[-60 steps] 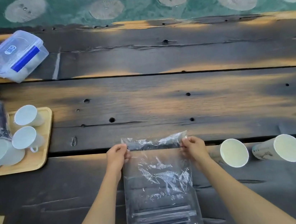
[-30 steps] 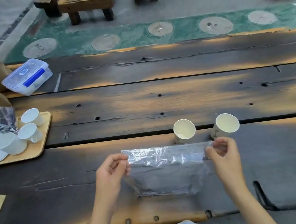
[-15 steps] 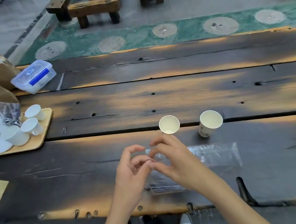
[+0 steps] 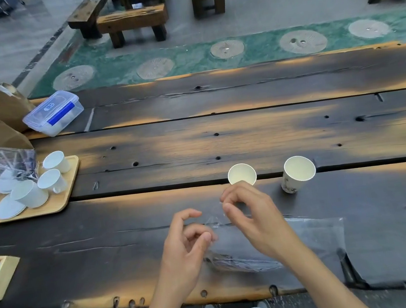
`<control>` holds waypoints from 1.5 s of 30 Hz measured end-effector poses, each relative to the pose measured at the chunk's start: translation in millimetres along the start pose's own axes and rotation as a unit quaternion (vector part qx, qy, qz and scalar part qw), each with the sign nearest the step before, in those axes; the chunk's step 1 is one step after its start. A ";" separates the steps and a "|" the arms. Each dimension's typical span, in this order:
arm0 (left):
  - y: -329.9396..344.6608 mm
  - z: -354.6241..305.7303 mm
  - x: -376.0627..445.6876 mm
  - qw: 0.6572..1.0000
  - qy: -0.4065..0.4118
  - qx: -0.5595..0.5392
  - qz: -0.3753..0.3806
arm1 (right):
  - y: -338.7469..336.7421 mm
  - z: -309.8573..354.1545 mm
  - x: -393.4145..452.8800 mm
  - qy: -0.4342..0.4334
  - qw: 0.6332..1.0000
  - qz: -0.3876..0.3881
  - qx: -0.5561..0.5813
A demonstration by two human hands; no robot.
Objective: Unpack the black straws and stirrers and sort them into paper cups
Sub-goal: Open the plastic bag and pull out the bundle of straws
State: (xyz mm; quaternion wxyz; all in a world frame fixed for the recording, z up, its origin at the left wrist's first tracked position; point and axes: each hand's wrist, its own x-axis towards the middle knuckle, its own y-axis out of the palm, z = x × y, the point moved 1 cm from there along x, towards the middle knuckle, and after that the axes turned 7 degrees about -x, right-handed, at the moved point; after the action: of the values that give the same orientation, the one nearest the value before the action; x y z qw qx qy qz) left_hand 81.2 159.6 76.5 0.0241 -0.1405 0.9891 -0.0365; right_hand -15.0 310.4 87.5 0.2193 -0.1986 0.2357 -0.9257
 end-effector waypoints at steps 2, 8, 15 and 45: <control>-6.5 0.8 -0.1 1.000 0.003 0.004 0.003 | -0.8 4.5 4.3 0.000 1.000 0.026 0.002; -0.2 -10.8 15.9 0.996 0.036 0.041 0.066 | 9.4 14.8 9.3 -0.023 0.993 0.117 -0.027; -6.0 -6.2 23.1 0.999 0.001 -0.046 -0.010 | -62.4 -35.1 -19.9 0.205 0.978 0.007 -0.036; -11.9 -15.0 46.0 0.898 0.225 0.366 0.094 | -23.1 -12.2 -46.1 0.219 0.954 -0.031 0.200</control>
State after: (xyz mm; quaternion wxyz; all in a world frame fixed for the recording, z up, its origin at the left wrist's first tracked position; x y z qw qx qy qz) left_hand 39.5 136.4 90.7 -0.1458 -0.0162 0.8938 -0.4237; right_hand 10.1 356.0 77.5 0.1691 0.0502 0.0814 -0.9810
